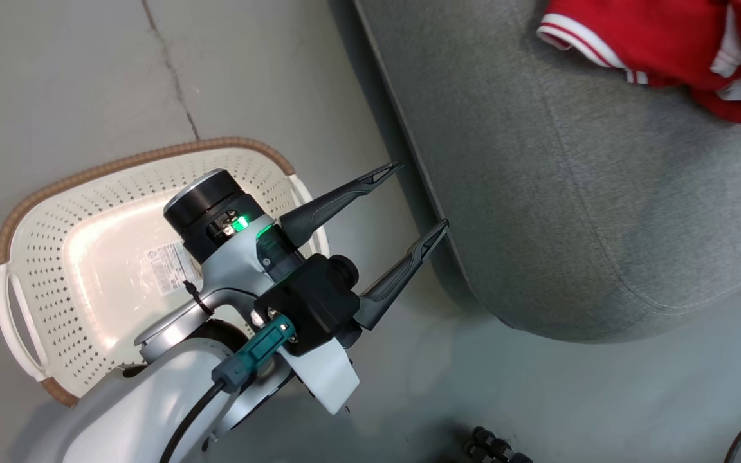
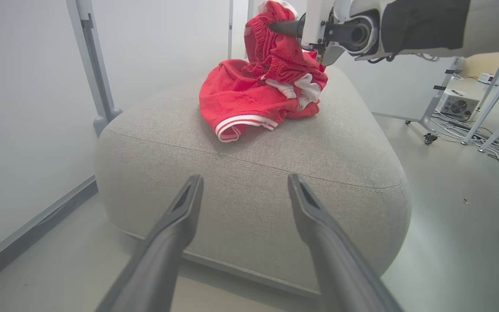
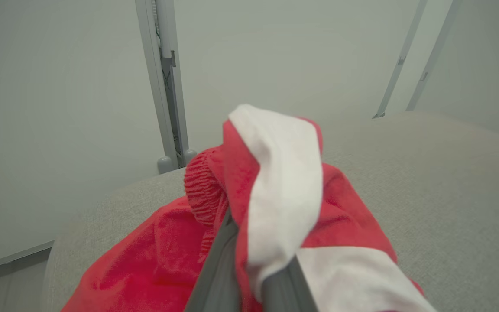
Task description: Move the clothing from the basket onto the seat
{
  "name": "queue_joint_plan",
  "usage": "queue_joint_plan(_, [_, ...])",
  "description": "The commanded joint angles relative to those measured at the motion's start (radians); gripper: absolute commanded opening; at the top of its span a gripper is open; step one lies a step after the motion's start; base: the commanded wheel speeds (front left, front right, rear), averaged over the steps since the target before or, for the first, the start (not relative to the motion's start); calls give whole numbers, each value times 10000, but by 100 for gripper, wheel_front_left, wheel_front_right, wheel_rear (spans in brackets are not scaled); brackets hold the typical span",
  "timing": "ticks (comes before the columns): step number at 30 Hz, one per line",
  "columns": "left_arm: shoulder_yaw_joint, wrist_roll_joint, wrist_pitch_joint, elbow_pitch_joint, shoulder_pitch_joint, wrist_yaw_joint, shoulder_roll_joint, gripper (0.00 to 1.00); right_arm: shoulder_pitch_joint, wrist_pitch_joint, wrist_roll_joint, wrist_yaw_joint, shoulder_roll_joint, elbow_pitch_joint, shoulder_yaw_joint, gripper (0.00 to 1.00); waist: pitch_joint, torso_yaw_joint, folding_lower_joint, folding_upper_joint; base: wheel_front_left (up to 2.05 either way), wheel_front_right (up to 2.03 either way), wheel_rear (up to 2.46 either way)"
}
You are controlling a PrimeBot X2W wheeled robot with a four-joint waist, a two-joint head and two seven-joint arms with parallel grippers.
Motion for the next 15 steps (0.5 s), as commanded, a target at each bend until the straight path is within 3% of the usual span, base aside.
queue_joint_plan(1, [-7, 35, 61, -90, -193, -52, 73, 100, 59, -47, 12, 2, 68, 333, 0, 0, 413, 209, 0, 0, 0, 0, 0])
queue_joint_plan(6, [15, 32, 119, -94, -284, -54, 171, 100, 64, -49, 153, 2, 211, 800, -45, 0, 455, 181, 0, 0, 0, 0, 0])
queue_joint_plan(7, [25, 6, 92, -53, -279, -56, 187, 100, 77, -47, 120, 0, 195, 924, -76, 5, 394, 161, 0, 0, 0, 0, 0])
queue_joint_plan(9, [19, -48, -20, 32, -207, -48, 191, 100, 86, -49, -25, 2, 169, 880, -10, 91, 180, 130, 0, 0, 0, 0, 0])
queue_joint_plan(10, [-16, -135, -176, 160, -37, -16, 144, 100, 299, -49, -89, 0, 153, 879, -16, 100, -165, 123, 0, 0, 0, 0, 0])
queue_joint_plan(15, [-92, -284, -577, 457, 279, 82, -51, 100, 714, -50, -313, 2, 48, 759, 186, 100, -910, 150, 0, 0, 0, 0, 0])
